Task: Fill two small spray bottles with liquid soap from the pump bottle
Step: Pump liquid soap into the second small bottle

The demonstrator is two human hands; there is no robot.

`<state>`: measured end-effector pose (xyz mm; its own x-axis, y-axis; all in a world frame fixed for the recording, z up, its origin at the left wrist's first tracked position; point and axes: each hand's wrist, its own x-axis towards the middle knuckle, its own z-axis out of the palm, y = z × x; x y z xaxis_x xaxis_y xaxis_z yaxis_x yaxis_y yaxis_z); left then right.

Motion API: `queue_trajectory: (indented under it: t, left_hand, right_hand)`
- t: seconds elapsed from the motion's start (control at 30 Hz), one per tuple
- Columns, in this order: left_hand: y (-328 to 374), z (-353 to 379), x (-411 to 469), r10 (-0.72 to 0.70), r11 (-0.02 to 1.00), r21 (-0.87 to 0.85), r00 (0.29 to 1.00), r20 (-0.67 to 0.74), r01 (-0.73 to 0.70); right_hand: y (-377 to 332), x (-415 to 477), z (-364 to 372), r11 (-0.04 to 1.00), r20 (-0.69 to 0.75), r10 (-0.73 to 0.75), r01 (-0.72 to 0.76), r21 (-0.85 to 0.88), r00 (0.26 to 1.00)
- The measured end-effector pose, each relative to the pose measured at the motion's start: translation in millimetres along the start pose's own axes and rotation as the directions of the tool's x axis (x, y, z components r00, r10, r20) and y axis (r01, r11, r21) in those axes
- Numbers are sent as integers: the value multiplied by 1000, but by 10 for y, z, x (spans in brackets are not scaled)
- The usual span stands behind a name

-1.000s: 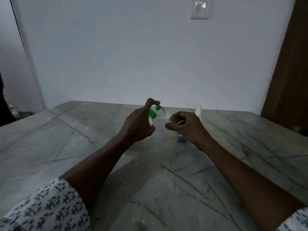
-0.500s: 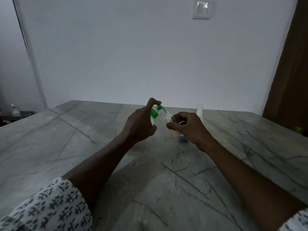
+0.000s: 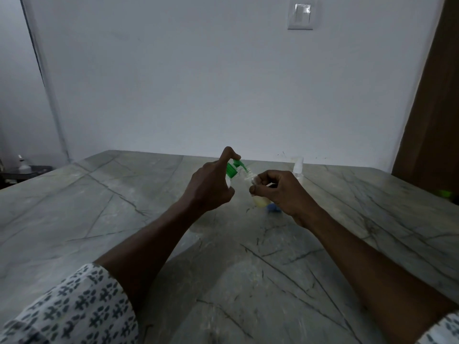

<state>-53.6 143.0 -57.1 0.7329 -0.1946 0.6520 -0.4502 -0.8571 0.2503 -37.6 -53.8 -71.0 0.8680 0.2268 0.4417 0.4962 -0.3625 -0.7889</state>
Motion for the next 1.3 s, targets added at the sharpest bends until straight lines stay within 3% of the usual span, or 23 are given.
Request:
queue_trajectory:
  t: [1.3]
  left_hand:
    - [7, -23, -10, 0, 999, -49, 1000, -5, -1]
  right_hand:
    - [-74, -34, -1, 992, 34, 8, -12, 122, 999]
